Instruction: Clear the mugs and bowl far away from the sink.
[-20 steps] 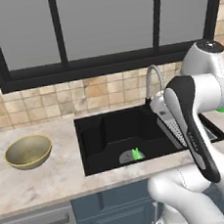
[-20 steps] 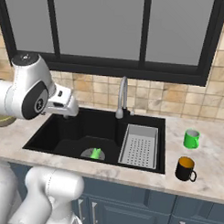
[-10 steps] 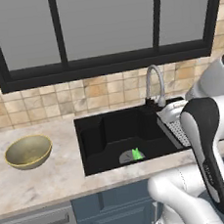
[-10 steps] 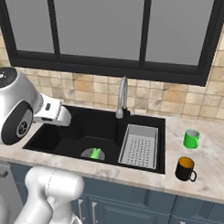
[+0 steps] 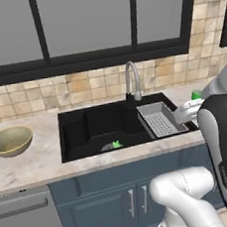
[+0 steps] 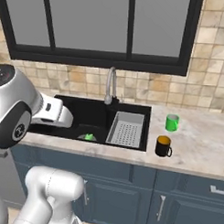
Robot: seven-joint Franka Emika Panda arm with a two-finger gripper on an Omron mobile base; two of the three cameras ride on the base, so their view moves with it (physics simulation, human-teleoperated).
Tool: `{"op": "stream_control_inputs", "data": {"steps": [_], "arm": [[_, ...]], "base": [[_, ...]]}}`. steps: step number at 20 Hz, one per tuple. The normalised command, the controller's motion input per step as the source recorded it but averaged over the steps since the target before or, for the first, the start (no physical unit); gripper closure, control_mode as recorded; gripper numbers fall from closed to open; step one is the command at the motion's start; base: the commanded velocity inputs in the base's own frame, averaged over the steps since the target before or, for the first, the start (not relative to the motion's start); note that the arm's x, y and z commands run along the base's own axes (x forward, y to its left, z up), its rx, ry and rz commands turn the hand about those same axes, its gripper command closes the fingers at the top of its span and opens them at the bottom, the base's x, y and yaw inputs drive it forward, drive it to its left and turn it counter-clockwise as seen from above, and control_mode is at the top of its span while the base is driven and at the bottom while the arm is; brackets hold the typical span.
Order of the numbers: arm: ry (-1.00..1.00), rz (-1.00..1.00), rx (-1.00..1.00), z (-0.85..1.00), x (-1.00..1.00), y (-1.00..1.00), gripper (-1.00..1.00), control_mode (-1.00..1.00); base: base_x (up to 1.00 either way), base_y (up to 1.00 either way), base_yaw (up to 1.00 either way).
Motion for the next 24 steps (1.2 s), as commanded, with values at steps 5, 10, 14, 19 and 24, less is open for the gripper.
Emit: {"op": "stream_control_inputs", "data": {"steps": [5, 10, 14, 19, 24], "arm": [[0.0, 0.0, 0.0, 0.0, 0.0, 0.0, -1.0, 1.0], [0.0, 0.0, 0.0, 0.0, 0.0, 0.0, -1.0, 1.0], [0.0, 0.0, 0.0, 0.0, 0.0, 0.0, -1.0, 1.0], [0.0, 0.0, 0.0, 0.0, 0.0, 0.0, -1.0, 1.0], [0.0, 0.0, 0.0, 0.0, 0.0, 0.0, -1.0, 1.0]], "base": [[-0.01, -0.43, 0.0], [0.0, -0.64, 0.08], [-0.05, -0.78, 0.15], [0.0, -0.69, 0.18], [0.16, -0.22, 0.17]]}}
